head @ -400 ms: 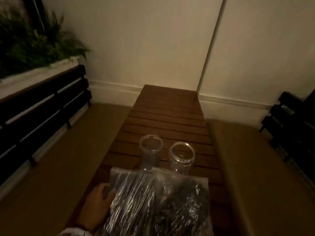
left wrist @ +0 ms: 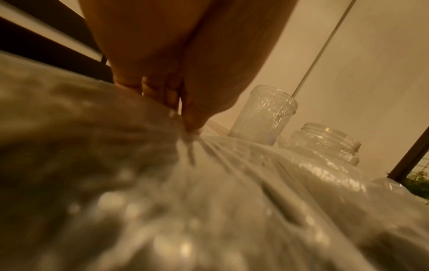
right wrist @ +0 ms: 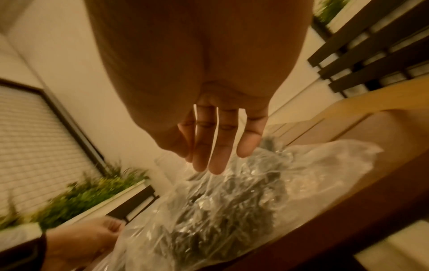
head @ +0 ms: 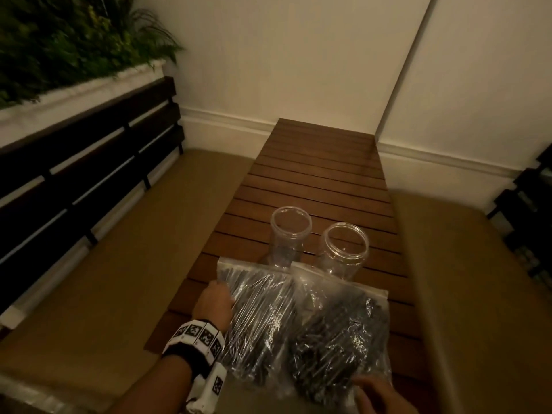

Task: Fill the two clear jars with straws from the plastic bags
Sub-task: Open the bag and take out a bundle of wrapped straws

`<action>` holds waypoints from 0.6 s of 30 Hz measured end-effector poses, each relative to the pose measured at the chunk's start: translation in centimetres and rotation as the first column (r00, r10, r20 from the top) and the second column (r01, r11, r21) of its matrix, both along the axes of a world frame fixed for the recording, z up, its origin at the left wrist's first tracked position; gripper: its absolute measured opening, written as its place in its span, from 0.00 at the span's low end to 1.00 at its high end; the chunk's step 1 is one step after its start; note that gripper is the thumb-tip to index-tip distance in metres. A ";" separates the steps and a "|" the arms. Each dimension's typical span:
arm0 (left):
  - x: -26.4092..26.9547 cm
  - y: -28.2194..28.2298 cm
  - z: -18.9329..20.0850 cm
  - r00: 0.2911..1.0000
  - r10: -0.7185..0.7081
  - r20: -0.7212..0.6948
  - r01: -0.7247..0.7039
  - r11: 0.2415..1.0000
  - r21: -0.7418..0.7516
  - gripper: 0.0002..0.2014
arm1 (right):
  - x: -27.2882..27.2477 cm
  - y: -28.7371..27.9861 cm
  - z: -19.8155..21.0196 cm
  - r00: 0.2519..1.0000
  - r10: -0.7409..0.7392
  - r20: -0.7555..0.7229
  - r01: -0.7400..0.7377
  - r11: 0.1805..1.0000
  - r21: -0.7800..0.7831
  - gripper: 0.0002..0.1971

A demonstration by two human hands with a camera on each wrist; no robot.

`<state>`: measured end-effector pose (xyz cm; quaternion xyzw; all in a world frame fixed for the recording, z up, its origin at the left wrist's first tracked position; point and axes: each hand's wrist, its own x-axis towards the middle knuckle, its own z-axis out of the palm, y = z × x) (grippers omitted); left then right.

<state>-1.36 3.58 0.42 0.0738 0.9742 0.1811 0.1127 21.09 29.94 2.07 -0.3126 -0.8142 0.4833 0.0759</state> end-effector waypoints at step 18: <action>3.7 -8.2 6.0 0.896 0.281 -0.344 -0.031 0.813 0.582 0.11 | -9.3 -10.6 10.3 0.913 0.364 -0.185 -0.383 0.920 -0.083 0.46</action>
